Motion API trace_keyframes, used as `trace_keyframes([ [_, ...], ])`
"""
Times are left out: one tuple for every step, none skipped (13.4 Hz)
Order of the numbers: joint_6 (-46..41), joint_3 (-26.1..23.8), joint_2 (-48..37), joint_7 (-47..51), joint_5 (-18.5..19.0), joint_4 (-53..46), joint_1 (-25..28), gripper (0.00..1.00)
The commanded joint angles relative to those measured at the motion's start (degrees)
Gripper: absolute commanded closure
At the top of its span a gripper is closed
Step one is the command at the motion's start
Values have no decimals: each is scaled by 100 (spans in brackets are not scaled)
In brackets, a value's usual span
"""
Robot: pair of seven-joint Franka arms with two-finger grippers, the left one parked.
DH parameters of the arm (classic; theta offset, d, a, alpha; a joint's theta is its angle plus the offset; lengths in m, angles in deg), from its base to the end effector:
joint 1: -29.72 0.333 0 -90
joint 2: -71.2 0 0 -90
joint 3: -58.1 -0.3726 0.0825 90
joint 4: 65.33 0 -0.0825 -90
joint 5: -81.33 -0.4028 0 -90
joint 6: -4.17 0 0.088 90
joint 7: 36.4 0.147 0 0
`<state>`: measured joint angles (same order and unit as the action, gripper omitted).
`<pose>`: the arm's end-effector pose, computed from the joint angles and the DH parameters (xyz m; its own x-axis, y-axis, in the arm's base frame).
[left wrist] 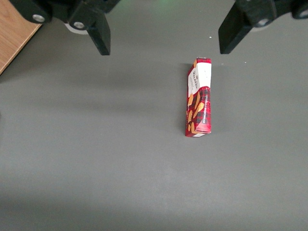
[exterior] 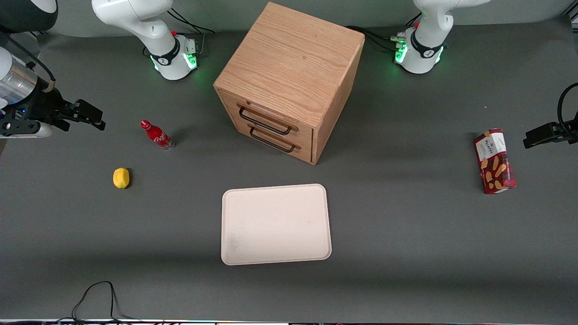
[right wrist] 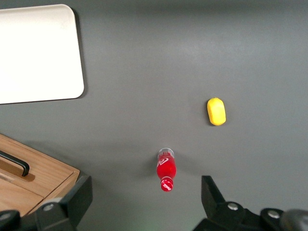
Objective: Place coke bottle on tray
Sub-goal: 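Move the open right gripper down over the red Coca-Cola bottle's cap end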
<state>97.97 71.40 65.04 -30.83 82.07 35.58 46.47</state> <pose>0.5362 0.0243 0.6111 0.9992 -0.0344 -0.0205 -0.0346 -0.9994 -0.0099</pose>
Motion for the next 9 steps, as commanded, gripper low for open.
trace_keyframes([
  [-308,-12,282,67,-22,-422,4,0],
  [-318,-55,300,67,-13,-423,5,0],
  [-327,-73,300,67,-22,-423,-4,0],
  [-335,-73,282,76,-39,-397,-4,0],
  [-483,-73,274,67,-48,-361,4,0],
  [-589,-82,239,50,-57,-265,-4,0],
  [-582,-73,177,49,-57,-125,4,0],
  [-582,-73,90,49,-57,50,5,0],
  [-547,-73,-33,49,-57,330,5,0],
])
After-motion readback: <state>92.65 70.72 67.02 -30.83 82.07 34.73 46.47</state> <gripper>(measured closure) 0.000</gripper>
